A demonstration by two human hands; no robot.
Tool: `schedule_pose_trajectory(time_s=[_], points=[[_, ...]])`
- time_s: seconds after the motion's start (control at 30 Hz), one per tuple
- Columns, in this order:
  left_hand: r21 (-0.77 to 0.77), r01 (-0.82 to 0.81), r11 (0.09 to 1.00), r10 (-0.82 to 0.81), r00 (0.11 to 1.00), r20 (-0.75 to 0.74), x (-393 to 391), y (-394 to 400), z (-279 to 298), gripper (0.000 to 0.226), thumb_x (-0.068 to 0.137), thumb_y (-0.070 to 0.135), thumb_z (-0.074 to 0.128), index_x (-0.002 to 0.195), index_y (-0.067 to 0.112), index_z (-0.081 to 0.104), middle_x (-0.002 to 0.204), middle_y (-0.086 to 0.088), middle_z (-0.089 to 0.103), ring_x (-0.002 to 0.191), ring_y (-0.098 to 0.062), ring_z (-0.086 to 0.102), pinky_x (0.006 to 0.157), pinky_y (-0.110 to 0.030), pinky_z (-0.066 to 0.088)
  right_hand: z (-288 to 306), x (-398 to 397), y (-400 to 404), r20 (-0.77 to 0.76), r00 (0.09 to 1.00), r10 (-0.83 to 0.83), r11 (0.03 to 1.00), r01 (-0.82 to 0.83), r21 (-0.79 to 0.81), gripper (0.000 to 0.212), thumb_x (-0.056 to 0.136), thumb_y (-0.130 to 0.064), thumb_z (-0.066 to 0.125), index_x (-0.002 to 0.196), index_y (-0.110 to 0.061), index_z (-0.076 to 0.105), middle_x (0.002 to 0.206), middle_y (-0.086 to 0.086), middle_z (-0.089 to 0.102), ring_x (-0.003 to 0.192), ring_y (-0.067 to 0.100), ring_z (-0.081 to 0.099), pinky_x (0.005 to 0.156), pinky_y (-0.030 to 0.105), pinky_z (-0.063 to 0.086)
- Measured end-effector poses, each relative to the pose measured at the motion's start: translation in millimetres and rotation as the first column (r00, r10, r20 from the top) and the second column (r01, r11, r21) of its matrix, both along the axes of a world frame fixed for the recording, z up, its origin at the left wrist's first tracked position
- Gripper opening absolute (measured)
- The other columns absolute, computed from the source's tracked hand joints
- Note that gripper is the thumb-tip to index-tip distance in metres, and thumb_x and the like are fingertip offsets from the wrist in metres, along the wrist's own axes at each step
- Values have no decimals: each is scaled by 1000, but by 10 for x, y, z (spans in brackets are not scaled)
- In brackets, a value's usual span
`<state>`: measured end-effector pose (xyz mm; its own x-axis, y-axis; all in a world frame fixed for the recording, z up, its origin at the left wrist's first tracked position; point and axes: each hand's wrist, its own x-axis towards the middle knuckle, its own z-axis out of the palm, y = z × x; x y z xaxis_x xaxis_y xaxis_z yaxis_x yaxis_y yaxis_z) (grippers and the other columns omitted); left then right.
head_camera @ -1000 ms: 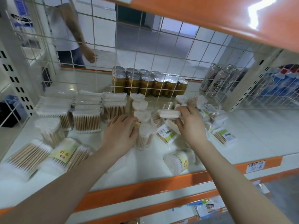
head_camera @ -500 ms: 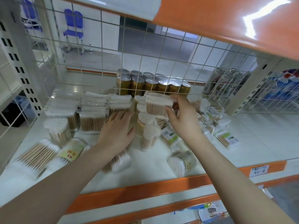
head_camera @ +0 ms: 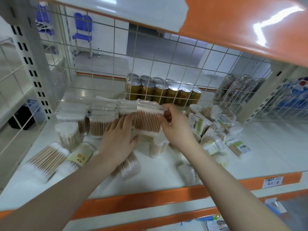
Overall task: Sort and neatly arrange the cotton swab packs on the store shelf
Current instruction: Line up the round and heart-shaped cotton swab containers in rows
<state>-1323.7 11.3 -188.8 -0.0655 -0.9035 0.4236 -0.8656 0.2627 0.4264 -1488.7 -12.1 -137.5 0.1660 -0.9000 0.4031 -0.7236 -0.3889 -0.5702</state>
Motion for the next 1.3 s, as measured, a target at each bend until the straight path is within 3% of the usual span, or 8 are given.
schedule_pose_trajectory(time_s=[0.13, 0.23, 0.43, 0.57, 0.67, 0.8, 1.03, 1.3], points=[[-101, 5, 995, 2, 998, 70, 64, -9, -74, 62, 68, 15, 79, 122, 3, 51, 110, -18, 64, 99, -40, 62, 84, -52, 47, -42, 63, -30, 12, 1000, 3, 1000, -3, 31, 31, 93, -14, 53, 124, -10, 50, 74, -17, 46, 72, 7, 48, 62, 18, 36], [-145, 22, 989, -12, 998, 68, 103, -17, -79, 60, 67, 15, 79, 116, 9, 45, 102, -16, 66, 91, -38, 64, 77, -49, 51, -50, 74, -27, 56, 998, 7, 999, -10, 44, 33, 92, -15, 53, 125, -15, 49, 73, -15, 49, 67, -1, 48, 58, 10, 37], [-156, 49, 987, -42, 998, 48, 163, 7, -39, 37, 82, 35, 42, 112, 13, 45, 99, -13, 66, 87, -35, 65, 72, -44, 53, -21, 61, 9, 105, 994, 26, 996, -36, 87, 36, 94, -14, 49, 130, -19, 48, 83, 0, 60, 71, 6, 54, 62, 10, 42], [-161, 37, 986, -34, 999, 25, 207, 5, -32, 38, 84, 32, 41, 112, 10, 52, 99, -14, 65, 86, -36, 64, 71, -45, 52, 25, 43, 28, 116, 989, 95, 979, -114, 170, 39, 92, -10, 51, 130, -15, 49, 81, -16, 53, 72, -3, 52, 61, 3, 41], [-169, 3, 986, 1, 1000, 23, 240, 3, -31, 42, 85, 30, 39, 113, 5, 58, 99, -16, 65, 87, -36, 63, 73, -46, 51, 35, 33, 35, 97, 985, 141, 962, -160, 220, 49, 86, -5, 56, 133, -17, 46, 81, -15, 53, 72, -1, 51, 62, 2, 41], [-151, -13, 988, 7, 999, -44, 256, -1, -39, 46, 86, 31, 37, 114, 3, 60, 100, -16, 65, 88, -37, 62, 76, -45, 49, -28, 40, 5, 53, 992, 116, 964, -126, 235, 60, 81, 0, 59, 135, -20, 44, 84, -4, 57, 71, 5, 53, 63, 5, 42], [-116, -10, 993, -4, 993, -119, 263, 14, -53, 51, 86, 32, 31, 116, 2, 60, 102, -18, 64, 90, -37, 60, 78, -44, 48, -46, 26, -31, 51, 995, 89, 982, -96, 160, 39, 84, -10, 64, 121, -21, 56, 69, -8, 48, 60, 1, 44, 55, 10, 37], [-81, -79, 994, 47, 940, -337, 231, 43, -24, 28, 95, 13, 46, 121, 7, 53, 104, -9, 64, 92, -25, 59, 73, -26, 39, -67, 87, -66, 165, 980, 113, 980, -137, 143, 22, 85, -20, 65, 104, -11, 59, 97, 1, 65, 88, 13, 61, 78, 26, 50]])
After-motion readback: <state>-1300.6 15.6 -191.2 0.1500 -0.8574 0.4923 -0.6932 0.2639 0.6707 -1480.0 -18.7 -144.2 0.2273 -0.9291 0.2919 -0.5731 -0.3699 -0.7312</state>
